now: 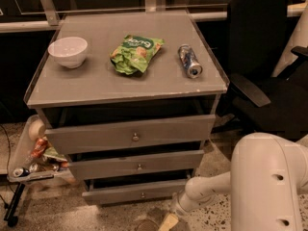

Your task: Open bottom drawer

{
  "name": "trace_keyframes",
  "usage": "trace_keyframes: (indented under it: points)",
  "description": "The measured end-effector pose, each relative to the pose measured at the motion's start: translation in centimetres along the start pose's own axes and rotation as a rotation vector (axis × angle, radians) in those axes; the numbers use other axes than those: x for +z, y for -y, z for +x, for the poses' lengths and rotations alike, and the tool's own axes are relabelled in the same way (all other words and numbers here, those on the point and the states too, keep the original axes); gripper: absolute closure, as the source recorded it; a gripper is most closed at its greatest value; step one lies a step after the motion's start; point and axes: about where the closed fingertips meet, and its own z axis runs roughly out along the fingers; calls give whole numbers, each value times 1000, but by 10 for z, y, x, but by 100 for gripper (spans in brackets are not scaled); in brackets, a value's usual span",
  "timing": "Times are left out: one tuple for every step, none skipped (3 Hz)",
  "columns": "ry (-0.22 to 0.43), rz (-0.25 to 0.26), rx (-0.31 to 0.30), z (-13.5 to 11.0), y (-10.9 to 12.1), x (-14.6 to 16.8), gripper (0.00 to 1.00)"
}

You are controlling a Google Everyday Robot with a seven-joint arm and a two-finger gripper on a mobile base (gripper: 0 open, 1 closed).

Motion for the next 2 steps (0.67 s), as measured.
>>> trace_keyframes:
  points:
    - [-4,-6,-1,2,-4,-1,0]
    - [24,37,-37,-21,14,1,0]
